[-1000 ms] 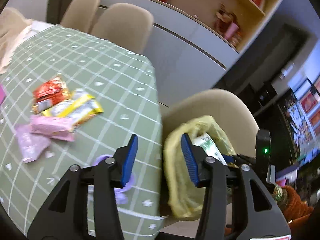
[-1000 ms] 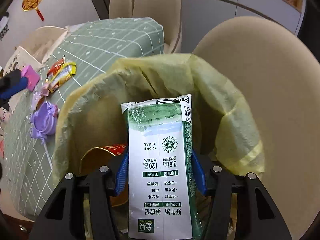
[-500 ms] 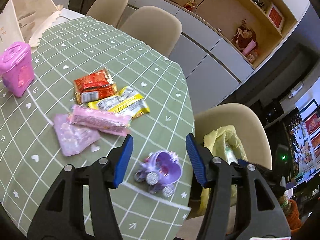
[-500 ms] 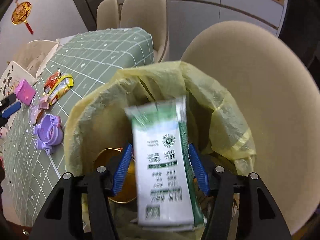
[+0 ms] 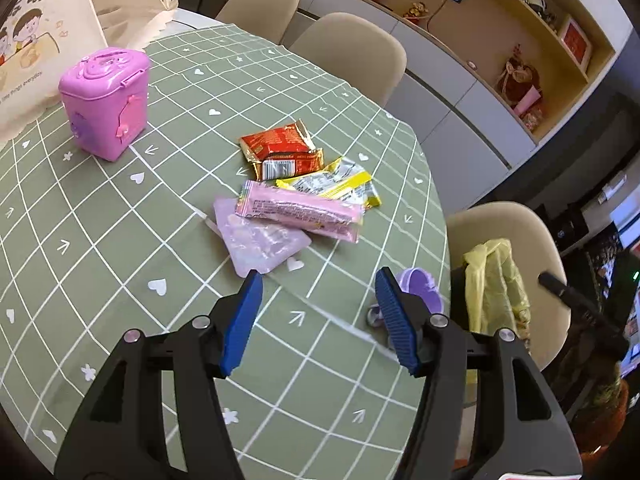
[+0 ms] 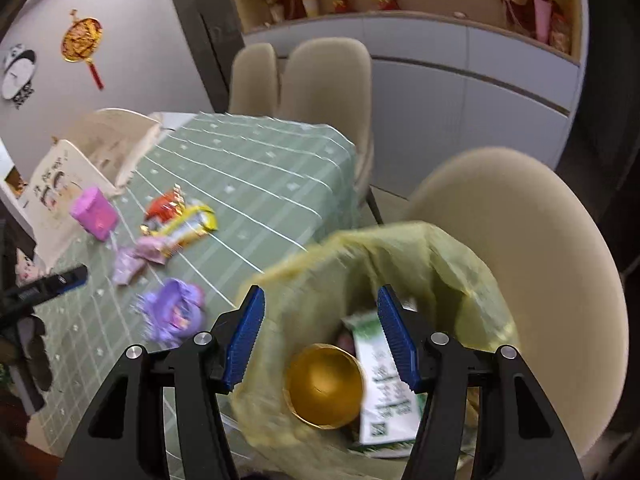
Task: Collect trash
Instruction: 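Grasp the purple wrapper on the table with the left tool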
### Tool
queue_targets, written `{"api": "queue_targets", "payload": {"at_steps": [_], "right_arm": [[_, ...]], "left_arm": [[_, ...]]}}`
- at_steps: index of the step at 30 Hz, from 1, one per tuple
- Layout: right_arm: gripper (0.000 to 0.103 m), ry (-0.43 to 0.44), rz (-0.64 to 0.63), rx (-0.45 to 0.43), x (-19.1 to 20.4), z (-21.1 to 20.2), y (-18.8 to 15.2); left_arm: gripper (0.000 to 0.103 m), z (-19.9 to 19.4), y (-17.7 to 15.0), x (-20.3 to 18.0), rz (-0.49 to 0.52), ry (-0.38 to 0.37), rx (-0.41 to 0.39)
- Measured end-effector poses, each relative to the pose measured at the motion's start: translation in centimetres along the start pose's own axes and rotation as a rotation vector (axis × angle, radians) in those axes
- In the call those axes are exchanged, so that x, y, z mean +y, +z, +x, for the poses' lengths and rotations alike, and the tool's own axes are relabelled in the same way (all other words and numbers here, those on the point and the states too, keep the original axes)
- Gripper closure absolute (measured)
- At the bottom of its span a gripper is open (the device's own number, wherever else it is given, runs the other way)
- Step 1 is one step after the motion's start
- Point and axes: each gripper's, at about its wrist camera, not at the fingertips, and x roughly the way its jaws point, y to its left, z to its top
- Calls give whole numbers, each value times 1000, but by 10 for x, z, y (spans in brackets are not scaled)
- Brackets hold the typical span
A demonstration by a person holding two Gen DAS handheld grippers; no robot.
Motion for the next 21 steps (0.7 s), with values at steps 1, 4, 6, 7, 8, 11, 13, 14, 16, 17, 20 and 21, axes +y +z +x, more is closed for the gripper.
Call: {"api": "queue_targets", "payload": {"at_steps": [1, 4, 6, 7, 8, 11, 13, 14, 16, 17, 20, 21], "right_arm": [[48, 17, -12, -3, 5, 1, 2], [48, 48, -48, -11, 22, 8, 9], [48, 61, -62, -6, 30, 13, 13], [48, 67, -66, -3, 33, 16, 15], [48, 73, -69, -1, 35, 18, 16], [47, 89, -90, 14, 42, 26, 21], [47, 92, -116, 31, 48, 33, 21], [48, 92, -129, 37, 51, 36, 21], [48, 90, -162, 50, 57, 39, 20], [48, 89, -171, 52, 59, 41, 20], [48, 89, -179, 64, 61, 47, 20], [47, 87, -178, 68, 61, 50, 21]], "left_arm": [[47, 3, 0, 0, 16, 6, 5], [47, 15, 3, -1, 49, 22, 20], [47, 23, 10, -4, 72, 31, 9], [47, 28, 16, -5, 90, 44, -8], [47, 33, 23, -7, 109, 64, -28], [47, 51, 42, -7, 147, 82, -38], [47, 71, 52, -8, 200, 101, -13], [47, 79, 54, -9, 227, 108, 0], [47, 97, 53, -11, 291, 131, 42], [47, 103, 51, -12, 312, 151, 57], [47, 108, 41, -9, 340, 187, 74], [47, 104, 37, -5, 327, 178, 74]]}}
